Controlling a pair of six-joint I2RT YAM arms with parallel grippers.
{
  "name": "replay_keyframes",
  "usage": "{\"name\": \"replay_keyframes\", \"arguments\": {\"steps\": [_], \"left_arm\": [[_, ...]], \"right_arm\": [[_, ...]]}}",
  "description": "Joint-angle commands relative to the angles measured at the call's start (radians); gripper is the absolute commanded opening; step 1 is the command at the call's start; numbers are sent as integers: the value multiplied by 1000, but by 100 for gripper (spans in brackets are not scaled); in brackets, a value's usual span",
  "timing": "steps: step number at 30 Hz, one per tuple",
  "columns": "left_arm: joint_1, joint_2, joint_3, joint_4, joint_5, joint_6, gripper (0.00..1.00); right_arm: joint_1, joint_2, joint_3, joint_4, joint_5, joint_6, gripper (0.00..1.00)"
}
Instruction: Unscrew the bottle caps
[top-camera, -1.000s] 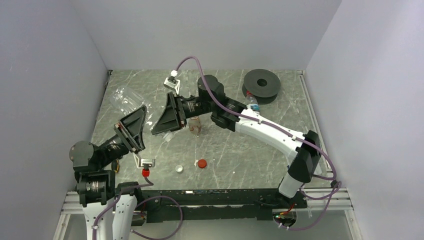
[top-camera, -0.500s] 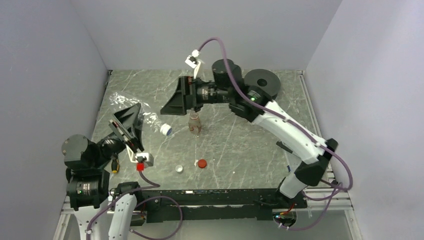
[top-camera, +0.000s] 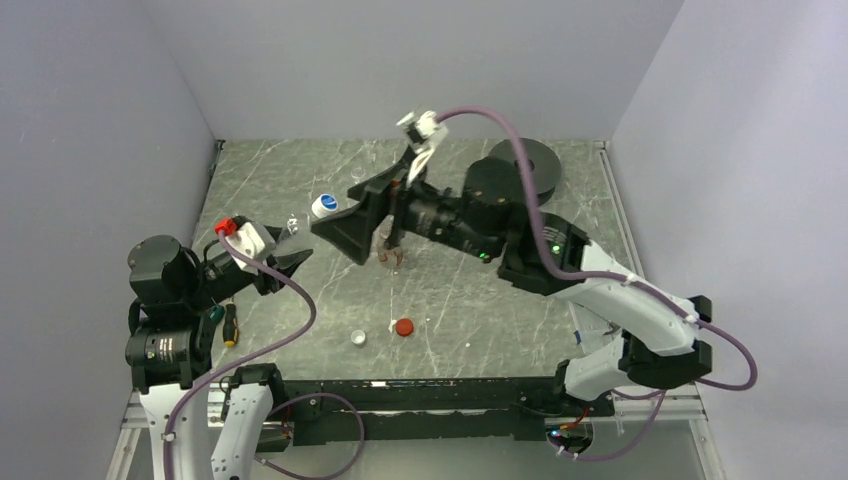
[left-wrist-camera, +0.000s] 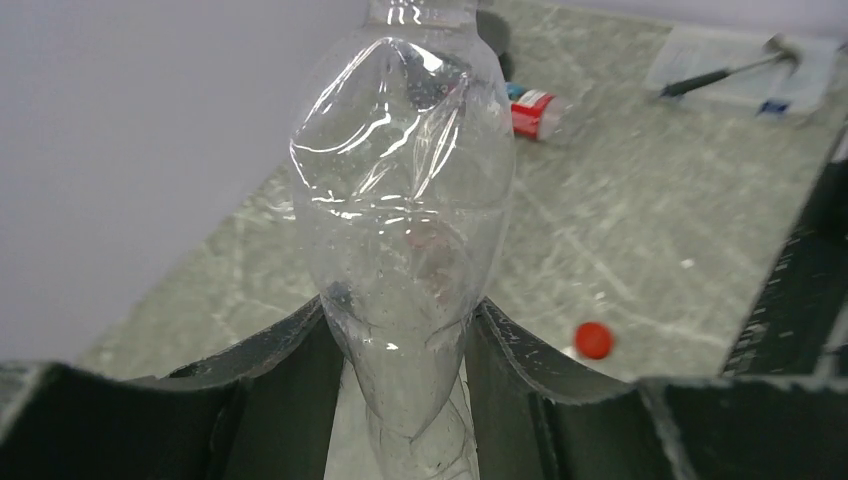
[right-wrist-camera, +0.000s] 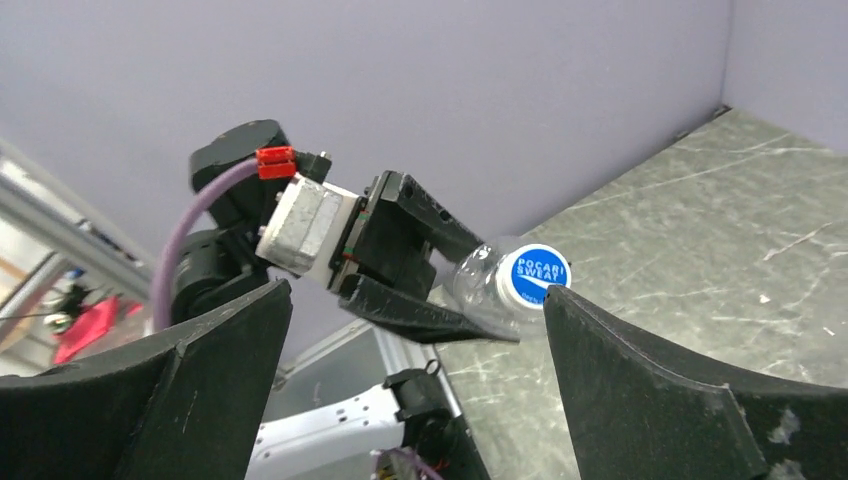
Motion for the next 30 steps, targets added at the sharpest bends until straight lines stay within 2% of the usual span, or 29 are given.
{"name": "replay_keyframes", "arguments": {"steps": [1, 7, 12, 15, 23, 30], "left_arm": [[-2, -13, 19, 45, 85, -299, 50], [-2, -36, 39, 84, 97, -354, 49], [-2, -60, 29, 83, 87, -339, 47], [-2, -71, 18, 100, 81, -353, 46], [-2, -73, 13, 134, 60, -381, 44], [-2, -70, 7, 148, 49, -396, 43]], "right_arm": [[77, 87, 86, 33, 249, -139, 98], [112, 137, 120, 69, 435, -178, 85], [112, 113, 74, 129, 483, -156, 78], [111, 131, 87, 101, 520, -118, 74], [111, 169, 117, 75, 427, -33, 68], [111, 175, 118, 106, 377, -12, 46]]}}
